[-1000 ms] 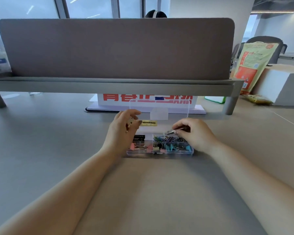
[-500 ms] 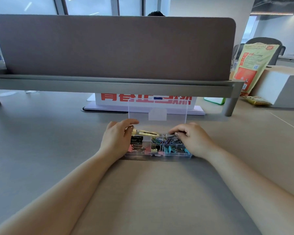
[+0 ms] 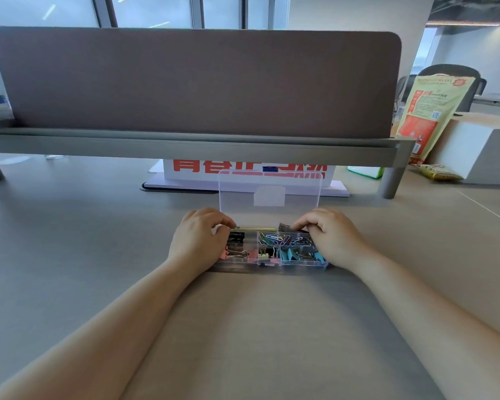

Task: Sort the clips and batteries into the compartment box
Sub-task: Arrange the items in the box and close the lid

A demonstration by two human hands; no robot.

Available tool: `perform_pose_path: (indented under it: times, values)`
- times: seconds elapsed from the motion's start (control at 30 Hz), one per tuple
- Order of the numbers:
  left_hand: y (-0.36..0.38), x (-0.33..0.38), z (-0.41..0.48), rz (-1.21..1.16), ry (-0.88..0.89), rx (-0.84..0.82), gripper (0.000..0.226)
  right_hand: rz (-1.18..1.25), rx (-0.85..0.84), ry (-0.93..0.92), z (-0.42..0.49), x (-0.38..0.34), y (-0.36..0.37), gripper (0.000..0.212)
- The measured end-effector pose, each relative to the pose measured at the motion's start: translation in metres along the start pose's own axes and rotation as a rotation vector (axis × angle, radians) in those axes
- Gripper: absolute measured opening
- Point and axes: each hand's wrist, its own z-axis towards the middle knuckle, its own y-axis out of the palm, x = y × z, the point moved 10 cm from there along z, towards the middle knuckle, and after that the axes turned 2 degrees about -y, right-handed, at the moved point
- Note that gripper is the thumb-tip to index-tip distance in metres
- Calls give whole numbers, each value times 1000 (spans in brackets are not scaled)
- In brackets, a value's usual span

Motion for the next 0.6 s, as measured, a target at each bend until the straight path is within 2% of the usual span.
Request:
perform_pose_path:
  times: [0.13,0.33,0.6]
  values:
    - [-2,9,-4,30,80,36,17,-28,0,3,-2,-2,-2,28]
    - [0,9,-5,80,85,26,18,-77,-8,-16,-2,-8,0,18]
    - [3,9,-4,132,79,1,21,-101,-86,-27,0,-7,8,19]
